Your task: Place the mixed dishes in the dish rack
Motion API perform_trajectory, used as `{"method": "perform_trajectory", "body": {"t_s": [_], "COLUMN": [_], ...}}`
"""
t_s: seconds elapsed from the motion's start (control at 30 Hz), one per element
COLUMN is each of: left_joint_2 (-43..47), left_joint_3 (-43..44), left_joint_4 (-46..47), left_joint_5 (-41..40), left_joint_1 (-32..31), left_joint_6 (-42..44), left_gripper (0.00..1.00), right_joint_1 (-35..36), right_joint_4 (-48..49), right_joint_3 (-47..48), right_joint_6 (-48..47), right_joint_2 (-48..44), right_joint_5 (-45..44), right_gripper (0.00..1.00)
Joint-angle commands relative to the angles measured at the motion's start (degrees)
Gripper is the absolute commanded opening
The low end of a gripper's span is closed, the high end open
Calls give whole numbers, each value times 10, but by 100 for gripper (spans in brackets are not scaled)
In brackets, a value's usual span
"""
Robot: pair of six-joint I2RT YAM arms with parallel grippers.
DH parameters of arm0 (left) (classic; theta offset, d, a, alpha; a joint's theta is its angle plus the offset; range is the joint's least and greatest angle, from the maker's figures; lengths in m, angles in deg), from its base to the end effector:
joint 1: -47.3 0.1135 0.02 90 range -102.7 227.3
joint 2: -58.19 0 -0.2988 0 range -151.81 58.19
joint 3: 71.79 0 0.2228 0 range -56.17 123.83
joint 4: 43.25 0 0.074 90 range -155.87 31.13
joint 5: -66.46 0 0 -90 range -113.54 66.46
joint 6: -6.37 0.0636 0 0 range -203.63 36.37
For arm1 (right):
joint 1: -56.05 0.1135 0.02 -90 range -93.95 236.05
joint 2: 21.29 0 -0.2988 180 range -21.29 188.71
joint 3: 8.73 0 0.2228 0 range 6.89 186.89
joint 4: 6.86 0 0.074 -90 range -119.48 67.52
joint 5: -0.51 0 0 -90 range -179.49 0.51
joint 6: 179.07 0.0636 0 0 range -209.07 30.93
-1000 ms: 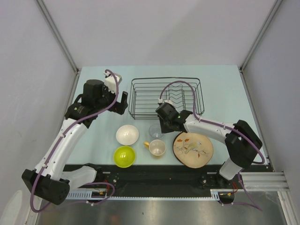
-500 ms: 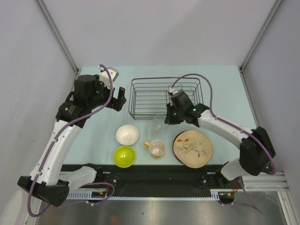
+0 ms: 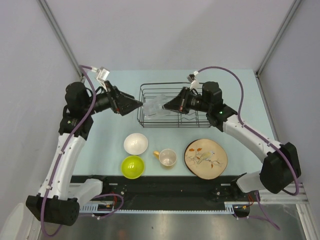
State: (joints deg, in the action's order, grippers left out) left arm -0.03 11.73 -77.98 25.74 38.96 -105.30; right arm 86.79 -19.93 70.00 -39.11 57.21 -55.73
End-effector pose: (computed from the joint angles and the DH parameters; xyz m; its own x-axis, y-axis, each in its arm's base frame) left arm 0.1691 -0.0735 0.4438 -0.4588 -0.1762 -0.8709 0.7156 0.5078 -0.4797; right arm 0.2457 0.1873 0.3790 -0.8047 0.2620 -0.5327 -0.4267 0.3685 0.8259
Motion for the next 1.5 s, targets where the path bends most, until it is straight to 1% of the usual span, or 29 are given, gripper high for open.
{"method": "perform_trajectory", "body": {"t_s": [0.0, 0.03, 0.07, 0.23, 0.3, 0.37, 0.5, 0.67, 0.8, 1.07, 1.17, 1.27, 1.3, 1.37, 1.4, 1.47], "left_joint_2": [1, -1, -2, -15, -20, -25, -20, -23, -24, -34, -35, -37, -40, -44, -45, -45], "left_joint_3": [-62, -79, -83, -94, -103, -110, -123, -134, -142, -138, -136, -136, -135, -134, -131, -129], "left_joint_4": [259, 288, 317, 313, 347, 358, 351, 357, 377, 399, 399, 393, 391, 376, 369, 349], "left_joint_5": [146, 166, 168, 175, 180, 185, 178, 172, 166, 152, 151, 148, 148, 146, 146, 144], "left_joint_1": [18, 18, 19, 21, 21, 21, 21, 21, 20, 18, 18, 17, 17, 17, 16, 12], "left_joint_6": [-223, -244, -258, -255, -284, -293, -277, -277, -293, -308, -307, -304, -303, -293, -290, -273], "left_gripper": [100, 100, 100, 100, 100, 100, 100, 100, 100, 100, 99, 89, 80, 72, 65, 58], "right_joint_1": [19, 20, 20, 16, 15, 14, 13, 13, 18, 55, 64, 69, 68, 67, 65, 66], "right_joint_4": [183, 189, 192, 200, 207, 222, 279, 328, 374, 532, 545, 549, 553, 560, 561, 566], "right_joint_3": [3, 3, 2, -4, -6, -10, -14, -17, -18, -17, -17, -17, -17, -17, -17, -17], "right_joint_6": [144, 150, 153, 168, 173, 190, 231, 275, 303, 398, 407, 405, 406, 408, 408, 408], "right_joint_2": [24, 27, 27, 25, 27, 31, 53, 72, 90, 165, 178, 184, 184, 187, 188, 191], "right_joint_5": [79, 81, 82, 95, 94, 98, 109, 112, 106, 72, 66, 59, 55, 52, 48, 44], "right_gripper": [0, 0, 0, 0, 0, 0, 0, 0, 0, 0, 0, 0, 0, 0, 0, 0]}}
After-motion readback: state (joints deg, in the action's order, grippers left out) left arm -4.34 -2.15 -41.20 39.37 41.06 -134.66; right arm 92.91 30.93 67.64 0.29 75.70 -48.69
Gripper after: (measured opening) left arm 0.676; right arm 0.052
